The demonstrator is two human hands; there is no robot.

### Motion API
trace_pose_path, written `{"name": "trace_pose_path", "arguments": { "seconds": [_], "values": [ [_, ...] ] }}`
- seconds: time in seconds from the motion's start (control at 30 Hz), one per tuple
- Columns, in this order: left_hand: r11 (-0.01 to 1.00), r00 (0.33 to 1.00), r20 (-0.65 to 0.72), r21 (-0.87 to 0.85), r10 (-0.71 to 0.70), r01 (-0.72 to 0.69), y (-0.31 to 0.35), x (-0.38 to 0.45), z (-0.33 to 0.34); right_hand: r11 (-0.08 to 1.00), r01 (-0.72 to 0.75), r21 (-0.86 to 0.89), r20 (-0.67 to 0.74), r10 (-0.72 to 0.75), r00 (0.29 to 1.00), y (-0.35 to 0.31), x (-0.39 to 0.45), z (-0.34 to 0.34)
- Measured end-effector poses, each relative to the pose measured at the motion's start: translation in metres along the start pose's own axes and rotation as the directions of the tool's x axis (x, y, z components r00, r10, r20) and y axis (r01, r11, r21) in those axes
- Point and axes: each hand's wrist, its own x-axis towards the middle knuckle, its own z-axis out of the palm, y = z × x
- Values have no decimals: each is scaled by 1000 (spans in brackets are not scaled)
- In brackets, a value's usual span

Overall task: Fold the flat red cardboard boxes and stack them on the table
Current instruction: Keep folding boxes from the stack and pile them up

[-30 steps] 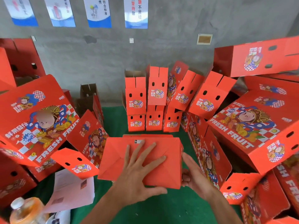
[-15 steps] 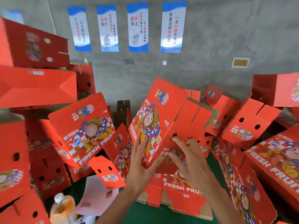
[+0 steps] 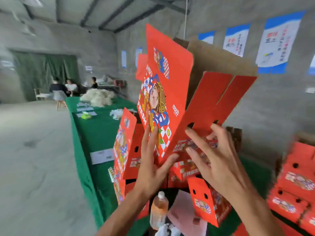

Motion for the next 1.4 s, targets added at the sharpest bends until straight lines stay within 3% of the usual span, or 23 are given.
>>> {"name": "trace_pose_path", "arguments": {
  "seconds": [0.2,0.43,0.7,0.93,1.1,1.4],
  "values": [
    [988,986,-93,74,140,-134,-28,79,-99,991,118,59,-87,-112,990,-52,109,55],
    [994,966,-247,-62,76,-94,-111,142,-212,984,168,59,-20,-167,986,-126,208,172],
    [969,958,-153,-78,-243,234,-282,143,-307,981,-48,187,243,1,970,-164,218,408],
    [845,847,-4,-75,-531,529,-423,106,-317,944,-266,193,477,146,867,-151,170,561],
    [794,794,35,-23,-607,608,-509,70,-300,917,-367,159,589,210,780,-131,122,646],
    [611,593,152,122,-790,782,-599,-15,-263,888,-460,-14,750,314,582,-120,25,717]
  ]
}}
